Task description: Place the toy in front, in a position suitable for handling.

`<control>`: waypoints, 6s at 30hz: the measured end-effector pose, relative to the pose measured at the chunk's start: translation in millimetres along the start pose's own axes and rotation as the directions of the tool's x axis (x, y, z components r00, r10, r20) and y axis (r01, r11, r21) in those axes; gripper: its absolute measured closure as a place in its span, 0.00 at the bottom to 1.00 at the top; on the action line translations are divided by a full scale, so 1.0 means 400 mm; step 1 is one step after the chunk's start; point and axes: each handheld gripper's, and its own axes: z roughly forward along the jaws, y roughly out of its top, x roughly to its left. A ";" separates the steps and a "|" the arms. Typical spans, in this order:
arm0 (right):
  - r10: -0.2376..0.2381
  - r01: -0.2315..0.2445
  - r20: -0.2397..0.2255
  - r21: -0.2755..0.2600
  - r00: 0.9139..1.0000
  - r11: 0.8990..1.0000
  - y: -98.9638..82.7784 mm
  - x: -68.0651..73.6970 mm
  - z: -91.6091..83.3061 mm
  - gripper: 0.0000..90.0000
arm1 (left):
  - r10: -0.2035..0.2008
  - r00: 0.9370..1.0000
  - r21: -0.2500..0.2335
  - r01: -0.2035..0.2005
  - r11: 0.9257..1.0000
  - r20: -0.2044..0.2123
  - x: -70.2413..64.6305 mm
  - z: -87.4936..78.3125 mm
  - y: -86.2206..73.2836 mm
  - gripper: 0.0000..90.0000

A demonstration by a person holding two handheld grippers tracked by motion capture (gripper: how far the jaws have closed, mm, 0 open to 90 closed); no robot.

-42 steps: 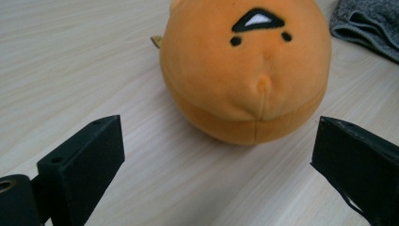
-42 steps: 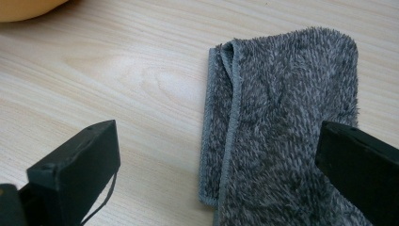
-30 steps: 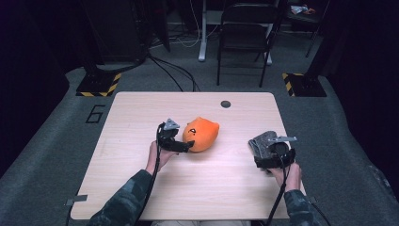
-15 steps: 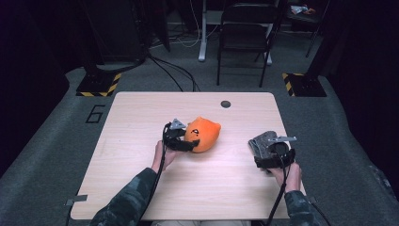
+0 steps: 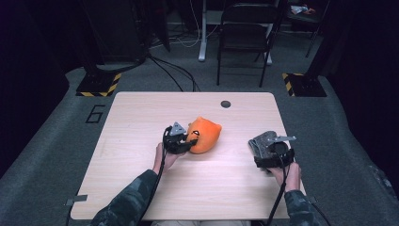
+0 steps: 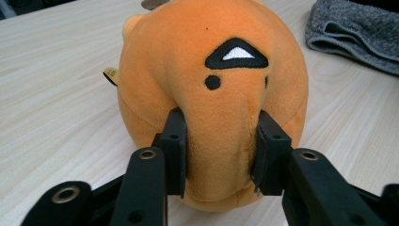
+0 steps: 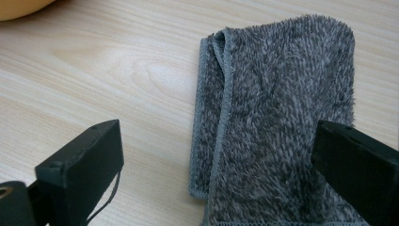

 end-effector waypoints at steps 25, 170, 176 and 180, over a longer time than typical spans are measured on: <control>-0.010 0.010 -0.017 -0.006 1.000 1.000 0.015 0.014 0.004 0.02 | -0.043 0.989 -0.093 0.030 0.995 -0.143 -0.148 -0.070 0.000 0.74; -0.240 0.211 -0.251 -0.138 0.938 0.968 0.182 0.404 0.113 0.74 | -0.139 0.978 0.164 0.164 0.973 -0.154 0.043 -0.234 -0.156 0.20; -0.281 0.238 -0.295 -0.172 0.913 0.956 0.198 0.387 0.100 0.76 | -0.158 0.976 0.149 0.180 0.972 -0.150 0.045 -0.233 -0.159 0.19; -0.325 0.270 -0.327 -0.203 0.887 0.941 0.211 0.373 0.088 0.76 | -0.157 0.978 0.150 0.177 0.973 -0.138 0.048 -0.232 -0.160 0.18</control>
